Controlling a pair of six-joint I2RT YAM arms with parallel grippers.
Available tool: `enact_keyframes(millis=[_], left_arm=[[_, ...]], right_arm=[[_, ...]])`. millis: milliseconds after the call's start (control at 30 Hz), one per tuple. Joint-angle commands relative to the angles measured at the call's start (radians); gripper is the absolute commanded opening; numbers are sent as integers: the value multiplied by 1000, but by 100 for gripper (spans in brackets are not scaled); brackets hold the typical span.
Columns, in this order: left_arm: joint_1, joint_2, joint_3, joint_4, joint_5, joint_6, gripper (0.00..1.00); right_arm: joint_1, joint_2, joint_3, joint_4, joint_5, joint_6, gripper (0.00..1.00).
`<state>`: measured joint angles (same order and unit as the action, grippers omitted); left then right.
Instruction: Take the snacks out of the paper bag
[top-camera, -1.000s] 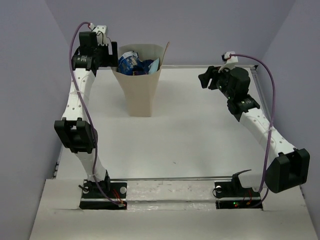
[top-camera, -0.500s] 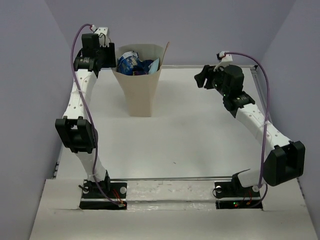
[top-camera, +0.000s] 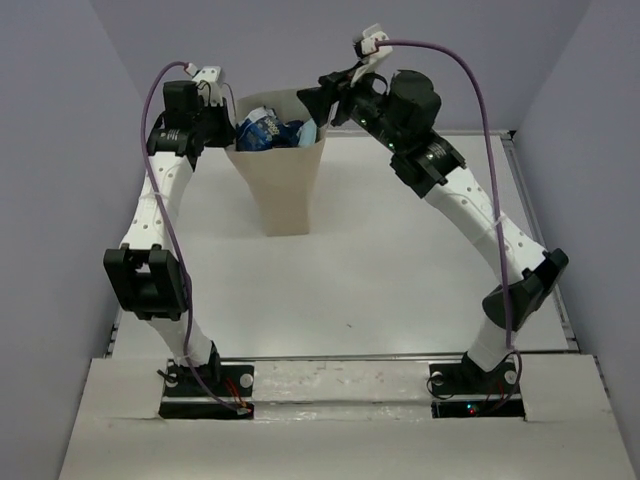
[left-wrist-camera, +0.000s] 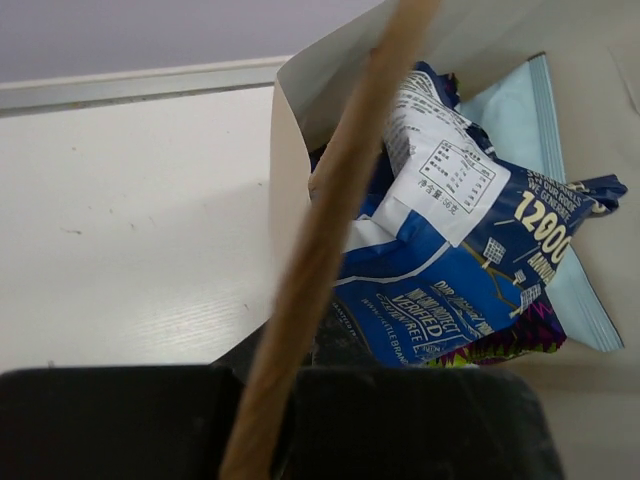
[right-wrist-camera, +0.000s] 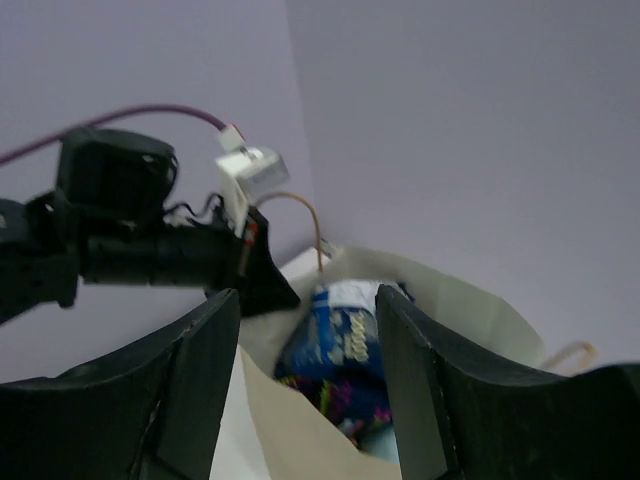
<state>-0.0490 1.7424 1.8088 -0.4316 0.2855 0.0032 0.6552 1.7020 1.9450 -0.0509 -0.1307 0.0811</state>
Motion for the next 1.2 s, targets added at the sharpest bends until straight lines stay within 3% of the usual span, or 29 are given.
enact_keyframes(millis=[0, 100, 433, 567, 733, 900, 1000, 1100, 1167], left_arm=[[-15, -125, -83, -56, 95, -75, 0], [-18, -179, -137, -61, 110, -109, 0], [-43, -228, -158, -99, 104, 46, 0], [-43, -239, -164, -76, 70, 32, 0], [-45, -233, -149, -24, 44, 11, 0], [-45, -210, -126, -10, 29, 14, 0], [-43, -201, -117, -4, 26, 11, 0], [-43, -196, -112, -1, 26, 8, 0], [-43, -192, -111, 1, 24, 7, 0]], right_arm=[[90, 181, 261, -108, -12, -60, 62], [103, 307, 406, -182, -20, -40, 64], [103, 450, 473, -213, -27, -61, 77], [103, 479, 476, -286, -73, -44, 83], [103, 495, 396, -296, -20, -52, 86], [103, 577, 471, -305, -37, -53, 87], [103, 625, 532, -303, 58, -66, 90], [103, 659, 583, -296, 111, -110, 87], [103, 659, 582, -282, 105, -118, 75]])
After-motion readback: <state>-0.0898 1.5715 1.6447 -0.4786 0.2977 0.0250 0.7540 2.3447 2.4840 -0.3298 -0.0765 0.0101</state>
